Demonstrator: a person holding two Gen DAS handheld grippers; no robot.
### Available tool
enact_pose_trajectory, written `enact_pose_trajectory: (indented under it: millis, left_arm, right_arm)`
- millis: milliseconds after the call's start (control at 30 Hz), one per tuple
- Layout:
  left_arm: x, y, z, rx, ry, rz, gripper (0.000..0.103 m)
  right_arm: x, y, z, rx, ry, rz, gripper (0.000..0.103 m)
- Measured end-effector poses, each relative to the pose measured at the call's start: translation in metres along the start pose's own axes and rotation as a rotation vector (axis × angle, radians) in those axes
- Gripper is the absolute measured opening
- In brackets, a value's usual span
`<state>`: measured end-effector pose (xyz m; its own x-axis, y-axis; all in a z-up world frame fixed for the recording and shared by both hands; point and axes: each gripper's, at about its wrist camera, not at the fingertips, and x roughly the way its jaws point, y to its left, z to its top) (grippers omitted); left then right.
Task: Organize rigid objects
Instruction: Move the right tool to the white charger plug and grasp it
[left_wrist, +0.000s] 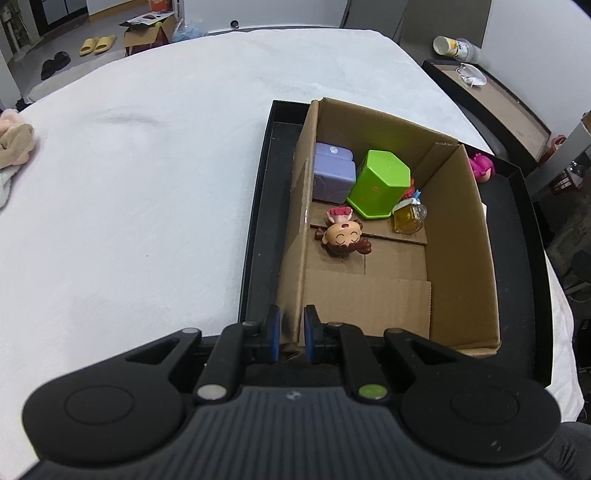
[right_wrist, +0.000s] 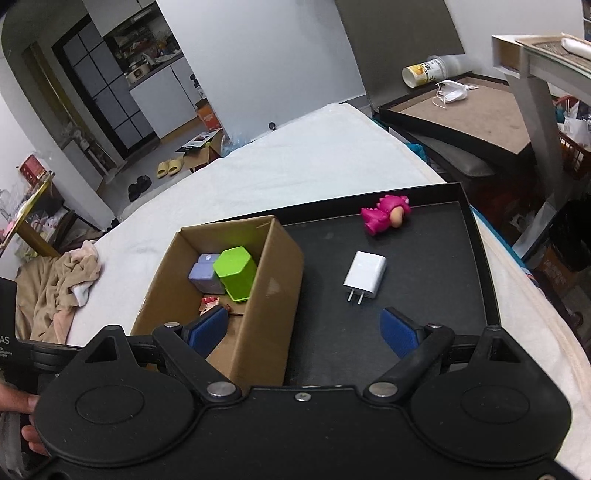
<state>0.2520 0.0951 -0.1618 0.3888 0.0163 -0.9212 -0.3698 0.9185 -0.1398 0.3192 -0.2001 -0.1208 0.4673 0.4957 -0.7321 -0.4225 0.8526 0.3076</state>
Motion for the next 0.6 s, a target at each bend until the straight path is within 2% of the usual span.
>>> enact_pose_trajectory:
  millis: [367, 600]
  left_arm:
    - [-0.001, -0.011, 0.001, -0.006, 0.011, 0.067, 0.011]
    - [-0.002, -0.012, 0.000, -0.013, 0.000, 0.075, 0.011]
  right_arm:
    - [0.012, -0.028, 0.001, 0.020, 0.010, 0.024, 0.089]
    - [0.034, -0.043, -0.002, 0.020, 0.040, 0.013, 0.085]
